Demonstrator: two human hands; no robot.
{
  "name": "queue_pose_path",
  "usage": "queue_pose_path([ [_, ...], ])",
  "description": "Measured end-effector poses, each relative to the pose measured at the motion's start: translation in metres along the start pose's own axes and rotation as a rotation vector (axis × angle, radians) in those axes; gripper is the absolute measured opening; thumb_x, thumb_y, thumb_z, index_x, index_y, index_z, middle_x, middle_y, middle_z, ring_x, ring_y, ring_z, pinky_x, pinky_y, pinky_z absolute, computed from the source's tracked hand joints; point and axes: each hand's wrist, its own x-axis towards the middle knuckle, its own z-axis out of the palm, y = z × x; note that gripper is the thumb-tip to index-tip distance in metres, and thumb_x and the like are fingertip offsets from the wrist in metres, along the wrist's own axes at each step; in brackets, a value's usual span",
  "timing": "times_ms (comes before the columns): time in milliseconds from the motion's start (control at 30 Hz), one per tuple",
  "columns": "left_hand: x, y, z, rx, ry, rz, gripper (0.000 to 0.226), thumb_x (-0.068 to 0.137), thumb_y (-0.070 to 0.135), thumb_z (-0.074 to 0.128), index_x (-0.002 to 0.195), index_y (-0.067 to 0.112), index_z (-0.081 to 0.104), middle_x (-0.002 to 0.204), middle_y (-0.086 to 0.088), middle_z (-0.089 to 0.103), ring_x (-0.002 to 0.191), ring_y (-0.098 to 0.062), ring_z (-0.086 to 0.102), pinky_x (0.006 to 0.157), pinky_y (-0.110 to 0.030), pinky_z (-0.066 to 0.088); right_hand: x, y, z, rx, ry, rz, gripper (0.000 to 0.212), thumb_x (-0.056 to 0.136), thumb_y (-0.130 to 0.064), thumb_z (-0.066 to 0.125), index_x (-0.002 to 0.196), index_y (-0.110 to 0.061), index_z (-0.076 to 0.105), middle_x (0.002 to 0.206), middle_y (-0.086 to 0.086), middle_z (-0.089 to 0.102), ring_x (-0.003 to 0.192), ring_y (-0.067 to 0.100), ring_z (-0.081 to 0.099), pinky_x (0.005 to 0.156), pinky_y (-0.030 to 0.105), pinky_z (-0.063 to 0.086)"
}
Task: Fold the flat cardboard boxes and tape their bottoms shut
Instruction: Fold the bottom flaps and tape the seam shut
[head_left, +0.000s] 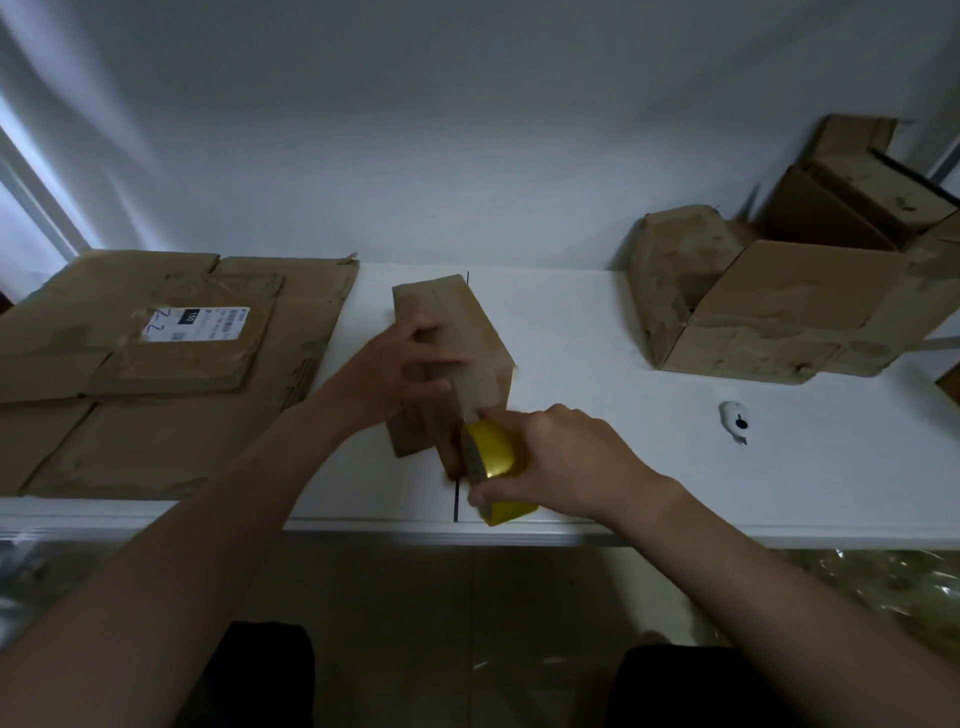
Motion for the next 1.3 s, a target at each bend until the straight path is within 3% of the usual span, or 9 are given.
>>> queue_pose_path([
  [167, 0.0, -0.009, -0.004, -0.149, 0.114, 0.041, 0.034, 0.079, 0.041, 0.077, 0.112, 0.033, 0.073, 0.131, 0.008, 0.061, 0.136, -0.014, 0.046, 0.109, -0.043, 0.045, 0.008, 0.0, -0.002, -0.01, -0.018, -0.02, 0.061, 0.09, -0.075, 0.043, 0.139, -0.04, 0.049, 0.081, -0.007, 0.054, 0.077, 0.015, 0.054, 0.067, 0.031, 0.041],
  [267, -0.002, -0.013, 0.0, -0.224, 0.158, 0.049, 0.033, 0.076, 0.04, 0.08, 0.108, 0.036, 0.072, 0.127, 0.011, 0.065, 0.139, -0.014, 0.047, 0.109, -0.046, 0.047, 0.023, 0.008, -0.01, 0.022, 0.051, -0.016, 0.047, 0.097, -0.069, 0.036, 0.107, -0.037, 0.068, 0.083, -0.007, 0.064, 0.077, 0.013, 0.059, 0.067, 0.031, 0.042],
  [333, -0.003, -0.015, 0.001, -0.265, 0.164, 0.027, 0.034, 0.077, 0.028, 0.084, 0.109, 0.032, 0.073, 0.129, 0.007, 0.065, 0.14, -0.014, 0.045, 0.109, -0.049, 0.046, 0.041, 0.016, -0.016, 0.166, 0.218, -0.084, 0.048, 0.097, -0.062, 0.036, 0.092, -0.03, 0.072, 0.085, -0.008, 0.065, 0.079, 0.012, 0.058, 0.07, 0.033, 0.042],
  [433, -0.003, -0.015, 0.001, -0.319, 0.151, 0.004, 0.034, 0.079, 0.019, 0.085, 0.11, 0.029, 0.074, 0.13, 0.008, 0.065, 0.14, -0.011, 0.045, 0.11, -0.048, 0.046, 0.077, 0.036, -0.013, 0.25, 0.348, -0.226, 0.037, 0.103, -0.045, 0.042, 0.11, -0.028, 0.074, 0.112, -0.004, 0.07, 0.106, 0.016, 0.057, 0.095, 0.034, 0.04],
  [500, -0.002, -0.015, 0.002, -0.319, 0.145, 0.025, 0.034, 0.079, 0.015, 0.084, 0.111, 0.024, 0.074, 0.13, 0.008, 0.065, 0.139, -0.012, 0.046, 0.11, -0.045, 0.046, 0.097, 0.047, -0.004, 0.236, 0.274, -0.227, 0.036, 0.104, -0.049, 0.043, 0.125, -0.036, 0.07, 0.139, -0.005, 0.061, 0.127, 0.021, 0.048, 0.11, 0.039, 0.034],
  [600, 0.0, -0.01, 0.002, -0.362, 0.167, 0.012, 0.031, 0.078, 0.018, 0.084, 0.107, 0.025, 0.075, 0.129, 0.002, 0.065, 0.131, -0.011, 0.052, 0.106, -0.041, 0.05, 0.112, 0.051, 0.008, 0.296, 0.179, -0.256, 0.037, 0.1, -0.051, 0.051, 0.133, -0.04, 0.063, 0.154, -0.003, 0.047, 0.145, 0.013, 0.032, 0.122, 0.038, 0.019],
  [700, 0.001, -0.007, 0.001, -0.357, 0.204, -0.067, 0.029, 0.076, 0.013, 0.086, 0.101, 0.023, 0.075, 0.133, -0.001, 0.058, 0.125, -0.008, 0.054, 0.104, -0.036, 0.051, 0.113, 0.052, 0.015, 0.334, 0.218, -0.225, 0.047, 0.09, -0.049, 0.064, 0.136, -0.043, 0.057, 0.156, -0.008, 0.043, 0.149, 0.017, 0.02, 0.121, 0.027, 0.014],
  [900, 0.0, 0.005, -0.001, -0.426, 0.158, -0.281, 0.029, 0.078, 0.019, 0.085, 0.101, 0.032, 0.074, 0.161, 0.004, 0.035, 0.132, -0.013, 0.052, 0.105, -0.032, 0.049, 0.11, 0.053, 0.028, 0.302, 0.317, -0.203, 0.066, 0.079, -0.043, 0.079, 0.14, -0.039, 0.056, 0.154, -0.017, 0.041, 0.143, 0.027, 0.023, 0.114, 0.032, 0.028],
  [1300, -0.02, 0.039, 0.006, -0.599, 0.073, -0.265, 0.023, 0.084, 0.009, 0.078, 0.101, 0.026, 0.078, 0.158, 0.009, 0.039, 0.124, -0.012, 0.06, 0.103, -0.034, 0.053, 0.054, 0.033, 0.019, 0.241, 0.388, -0.07, 0.062, 0.071, -0.045, 0.085, 0.13, -0.039, 0.066, 0.145, -0.015, 0.052, 0.124, 0.021, 0.03, 0.103, 0.034, 0.04],
])
